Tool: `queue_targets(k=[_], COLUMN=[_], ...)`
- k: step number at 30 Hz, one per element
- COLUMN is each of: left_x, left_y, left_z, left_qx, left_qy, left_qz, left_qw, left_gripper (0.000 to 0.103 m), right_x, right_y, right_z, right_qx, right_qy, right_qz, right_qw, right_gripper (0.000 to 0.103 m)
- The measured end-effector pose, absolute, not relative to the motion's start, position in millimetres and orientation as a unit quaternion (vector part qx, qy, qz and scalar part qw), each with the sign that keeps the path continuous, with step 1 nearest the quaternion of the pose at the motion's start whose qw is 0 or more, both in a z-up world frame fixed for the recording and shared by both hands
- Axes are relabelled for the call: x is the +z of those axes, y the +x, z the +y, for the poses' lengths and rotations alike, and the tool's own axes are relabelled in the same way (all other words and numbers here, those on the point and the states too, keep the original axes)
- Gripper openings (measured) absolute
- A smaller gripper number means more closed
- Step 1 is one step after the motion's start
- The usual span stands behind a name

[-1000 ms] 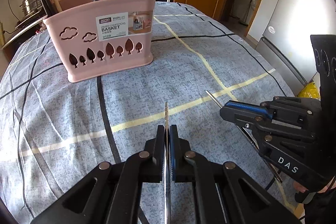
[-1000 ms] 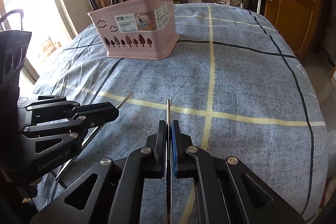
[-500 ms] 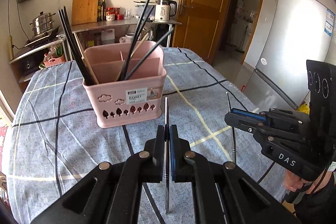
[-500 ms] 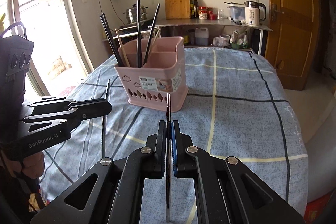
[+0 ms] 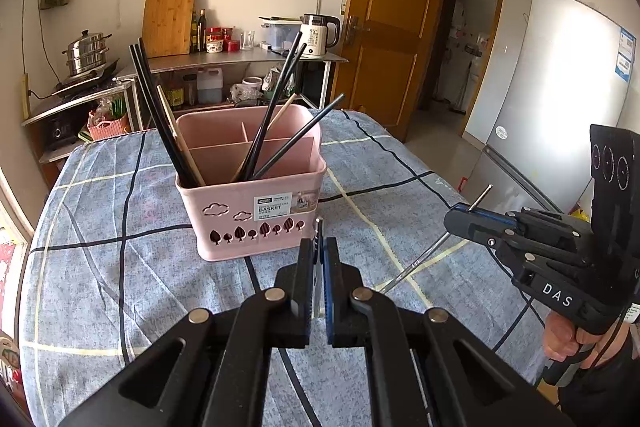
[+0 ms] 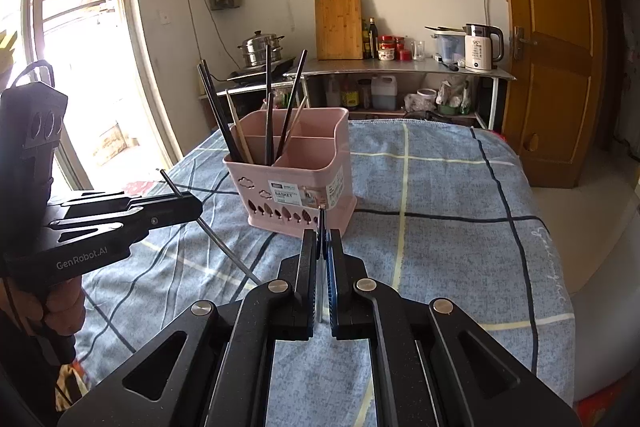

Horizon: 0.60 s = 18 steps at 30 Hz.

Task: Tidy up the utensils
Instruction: 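Lift both metal chopsticks and carry them over the pink basket, then lower the metal chopsticks into the basket and open both grippers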

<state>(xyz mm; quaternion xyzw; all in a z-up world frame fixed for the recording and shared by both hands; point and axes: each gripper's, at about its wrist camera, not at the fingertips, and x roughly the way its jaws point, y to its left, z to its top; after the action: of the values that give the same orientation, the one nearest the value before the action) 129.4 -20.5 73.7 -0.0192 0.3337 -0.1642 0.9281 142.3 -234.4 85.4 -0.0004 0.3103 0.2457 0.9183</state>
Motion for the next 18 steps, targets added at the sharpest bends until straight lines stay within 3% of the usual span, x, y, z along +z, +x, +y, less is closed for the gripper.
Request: queue_targets(k=[18], left_x=[90.4], left_y=[117.1], left_z=[-7.1], left_qx=[-0.158], left_qy=[-0.019], left_qz=[0.325], left_qw=[0.932], left_gripper=[0.005], right_x=[101.7], right_y=[135.8], right_z=[-234.8], right_qx=[0.252], right_qy=[-0.012], right_qz=[0.298], right_qw=[0.921], right_gripper=[0.005])
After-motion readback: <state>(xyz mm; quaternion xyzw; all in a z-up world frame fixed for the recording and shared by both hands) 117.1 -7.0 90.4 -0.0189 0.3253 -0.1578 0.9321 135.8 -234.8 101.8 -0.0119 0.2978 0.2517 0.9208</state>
